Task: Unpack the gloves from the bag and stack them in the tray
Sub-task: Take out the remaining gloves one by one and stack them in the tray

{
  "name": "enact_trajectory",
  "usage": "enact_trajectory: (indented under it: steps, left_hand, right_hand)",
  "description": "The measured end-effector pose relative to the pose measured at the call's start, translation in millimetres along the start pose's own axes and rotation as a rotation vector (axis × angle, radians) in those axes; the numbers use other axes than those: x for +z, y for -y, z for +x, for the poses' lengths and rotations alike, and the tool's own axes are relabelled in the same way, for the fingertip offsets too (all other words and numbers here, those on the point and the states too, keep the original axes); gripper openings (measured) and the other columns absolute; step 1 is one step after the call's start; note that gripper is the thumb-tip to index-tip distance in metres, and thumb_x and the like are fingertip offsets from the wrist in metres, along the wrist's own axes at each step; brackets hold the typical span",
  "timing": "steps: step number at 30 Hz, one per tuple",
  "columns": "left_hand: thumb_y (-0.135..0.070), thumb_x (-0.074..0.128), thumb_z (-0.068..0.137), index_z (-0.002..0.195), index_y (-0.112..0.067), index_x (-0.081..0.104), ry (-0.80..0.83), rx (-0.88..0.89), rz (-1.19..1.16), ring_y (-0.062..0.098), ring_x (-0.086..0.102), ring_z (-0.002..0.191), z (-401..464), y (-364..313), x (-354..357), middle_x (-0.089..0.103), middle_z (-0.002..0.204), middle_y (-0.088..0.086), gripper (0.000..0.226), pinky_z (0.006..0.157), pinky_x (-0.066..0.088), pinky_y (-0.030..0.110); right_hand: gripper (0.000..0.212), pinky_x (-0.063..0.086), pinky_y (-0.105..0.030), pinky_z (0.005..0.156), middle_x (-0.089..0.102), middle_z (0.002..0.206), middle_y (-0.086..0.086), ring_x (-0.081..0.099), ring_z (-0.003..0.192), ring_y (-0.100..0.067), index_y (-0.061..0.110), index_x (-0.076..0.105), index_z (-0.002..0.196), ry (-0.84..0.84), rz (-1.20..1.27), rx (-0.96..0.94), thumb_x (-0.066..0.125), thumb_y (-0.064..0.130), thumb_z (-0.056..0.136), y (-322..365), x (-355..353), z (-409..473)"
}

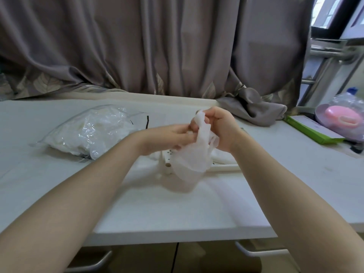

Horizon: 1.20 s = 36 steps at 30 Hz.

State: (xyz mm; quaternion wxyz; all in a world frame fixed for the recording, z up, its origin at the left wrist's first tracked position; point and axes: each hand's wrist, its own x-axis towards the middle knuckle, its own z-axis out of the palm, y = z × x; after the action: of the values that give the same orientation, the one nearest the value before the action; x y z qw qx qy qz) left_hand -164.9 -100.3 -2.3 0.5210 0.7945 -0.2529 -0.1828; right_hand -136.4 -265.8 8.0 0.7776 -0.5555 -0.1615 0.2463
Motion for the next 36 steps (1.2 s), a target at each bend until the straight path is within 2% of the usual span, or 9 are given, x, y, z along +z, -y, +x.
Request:
enact_trajectory:
  steps: [5, 7, 11, 14, 18, 23, 27, 32, 36]
  left_hand:
    - [-0.018, 0.061, 0.085, 0.090, -0.009, 0.063, 0.089, 0.006, -0.051, 0.011, 0.053, 0.069, 7.2, 9.5, 4.7, 0.056, 0.078, 0.000, 0.011, 0.071, 0.046, 0.022]
    - [-0.022, 0.062, 0.080, 0.088, -0.009, 0.064, 0.091, 0.022, -0.102, 0.012, 0.052, 0.073, 9.2, 13.1, 5.0, 0.055, 0.081, 0.004, 0.015, 0.075, 0.048, 0.025]
    - [-0.026, 0.062, 0.081, 0.110, -0.018, 0.063, 0.077, 0.055, -0.174, 0.014, 0.059, 0.106, 17.1, 15.4, 10.7, 0.063, 0.110, -0.002, 0.029, 0.103, 0.042, 0.033]
    - [-0.017, 0.060, 0.078, 0.125, -0.011, 0.050, 0.045, 0.021, -0.270, 0.012, 0.063, 0.103, 20.5, 12.4, 18.6, 0.064, 0.112, 0.000, 0.049, 0.088, 0.051, 0.026]
    - [-0.014, 0.059, 0.074, 0.106, -0.015, 0.060, 0.082, -0.037, -0.343, 0.011, 0.068, 0.082, 15.9, 19.3, 20.6, 0.071, 0.090, -0.005, 0.031, 0.069, 0.054, 0.021]
    - [-0.010, 0.063, 0.068, 0.078, -0.016, 0.062, 0.075, -0.040, -0.366, 0.012, 0.064, 0.063, 4.4, 22.7, 2.0, 0.065, 0.074, -0.002, 0.012, 0.053, 0.052, 0.022]
    - [-0.008, 0.062, 0.070, 0.068, -0.016, 0.062, 0.057, -0.024, -0.233, 0.008, 0.062, 0.059, 1.8, 13.7, -4.1, 0.063, 0.068, -0.004, 0.008, 0.053, 0.049, 0.016]
    - [-0.016, 0.068, 0.071, 0.081, -0.011, 0.056, 0.023, -0.063, 0.019, 0.018, 0.059, 0.075, 9.2, 1.1, -2.0, 0.060, 0.083, 0.006, 0.017, 0.066, 0.047, 0.027]
    - [-0.016, 0.070, 0.078, 0.089, -0.015, 0.056, 0.039, -0.093, 0.060, 0.015, 0.059, 0.077, 10.6, -3.4, 2.2, 0.062, 0.087, 0.003, 0.018, 0.067, 0.047, 0.023]
  right_hand:
    - [0.021, 0.038, -0.018, 0.046, 0.061, 0.057, 0.002, 0.047, 0.045, -0.012, 0.005, 0.047, 0.085, -0.092, -0.278, 0.038, 0.029, 0.016, 0.085, 12.8, -12.7, -11.6]
    - [0.024, 0.038, -0.016, 0.044, 0.058, 0.054, 0.004, 0.048, 0.045, -0.010, 0.007, 0.044, 0.101, -0.076, -0.310, 0.055, 0.035, 0.019, 0.082, 14.9, -19.8, -14.2]
    - [0.017, 0.042, -0.017, 0.047, 0.060, 0.059, -0.001, 0.054, 0.050, -0.013, 0.006, 0.047, 0.081, -0.014, -0.303, 0.055, 0.044, 0.019, 0.072, 15.9, -24.6, -17.6]
    - [0.035, 0.045, -0.015, 0.048, 0.064, 0.057, -0.001, 0.058, 0.050, -0.011, 0.008, 0.061, 0.067, -0.017, -0.280, 0.060, 0.031, 0.012, 0.085, 18.8, -26.4, -21.0]
    - [0.049, 0.044, -0.022, 0.059, 0.066, 0.064, 0.005, 0.059, 0.059, -0.010, 0.016, 0.074, 0.060, 0.008, -0.329, 0.025, 0.032, 0.016, 0.084, 19.1, -32.7, -25.2]
    - [0.037, 0.027, -0.023, 0.045, 0.046, 0.051, 0.008, 0.038, 0.045, -0.010, 0.018, 0.070, 0.053, -0.104, -0.323, 0.003, 0.043, 0.025, 0.078, 20.2, -55.6, -31.9]
    - [0.032, 0.026, -0.021, 0.040, 0.046, 0.055, 0.008, 0.036, 0.041, -0.011, 0.024, 0.072, 0.064, -0.219, -0.671, 0.069, 0.056, 0.044, 0.083, 21.6, -60.0, -36.8]
    - [0.032, 0.035, -0.019, 0.044, 0.061, 0.080, 0.003, 0.052, 0.065, -0.012, 0.017, 0.068, 0.097, -0.476, -1.113, 0.028, 0.064, 0.045, 0.084, 17.4, -59.5, -32.4]
    - [0.024, 0.045, -0.019, 0.079, 0.063, 0.111, 0.005, 0.056, 0.106, -0.010, 0.019, 0.064, 0.112, -0.339, -1.047, -0.032, 0.057, 0.030, 0.092, 15.0, -55.7, -27.6]
